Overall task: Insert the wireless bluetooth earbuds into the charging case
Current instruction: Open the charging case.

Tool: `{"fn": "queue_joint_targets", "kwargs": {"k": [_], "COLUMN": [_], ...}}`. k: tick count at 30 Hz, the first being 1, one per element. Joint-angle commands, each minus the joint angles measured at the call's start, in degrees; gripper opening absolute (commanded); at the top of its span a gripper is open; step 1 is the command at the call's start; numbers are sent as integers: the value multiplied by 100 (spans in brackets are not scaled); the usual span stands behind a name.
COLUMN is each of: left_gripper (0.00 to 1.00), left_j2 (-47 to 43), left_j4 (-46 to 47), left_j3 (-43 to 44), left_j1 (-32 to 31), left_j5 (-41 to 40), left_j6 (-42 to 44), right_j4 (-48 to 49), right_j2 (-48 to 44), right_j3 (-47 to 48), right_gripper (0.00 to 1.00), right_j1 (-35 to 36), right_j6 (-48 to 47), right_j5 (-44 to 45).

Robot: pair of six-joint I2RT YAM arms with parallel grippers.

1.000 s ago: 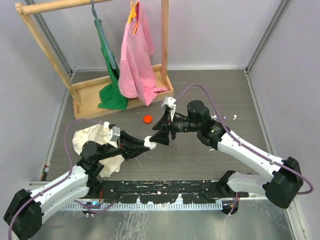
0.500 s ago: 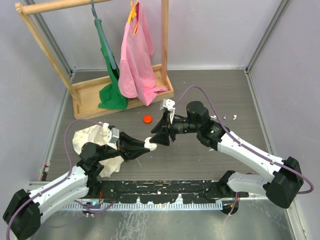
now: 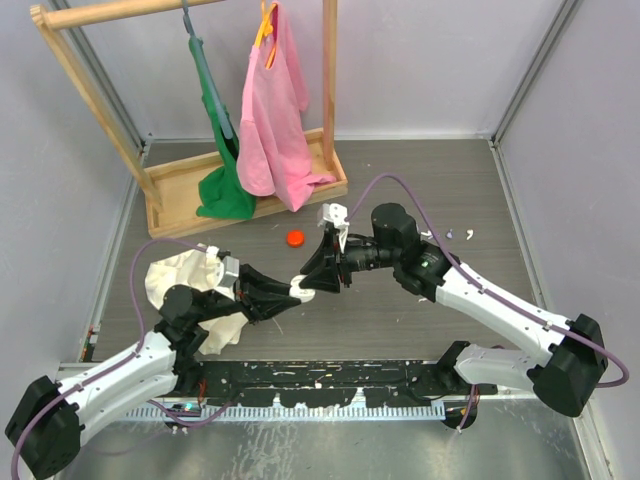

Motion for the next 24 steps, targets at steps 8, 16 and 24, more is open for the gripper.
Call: {"fn": "queue_joint_targets", "kwargs": {"k": [8,16,24], "left_gripper": [22,32,38], "left_j2": [150,323,418], "left_j4": [442,440,438], "left_j3": [255,290,285], "left_j1": [-53,-93,-151], "left_j5": [21,145,131], "left_j6": [16,19,14], "right_j4": [-1129,-1982,-2223], "right_j2": [-223,-20,27], "right_j3": [830,1321,1526], "right_gripper": [25,14,13], "right_j1": [263,601,861], "right_j6": [-974,-1469,-1756], "right_j5": [345,982,1478]}}
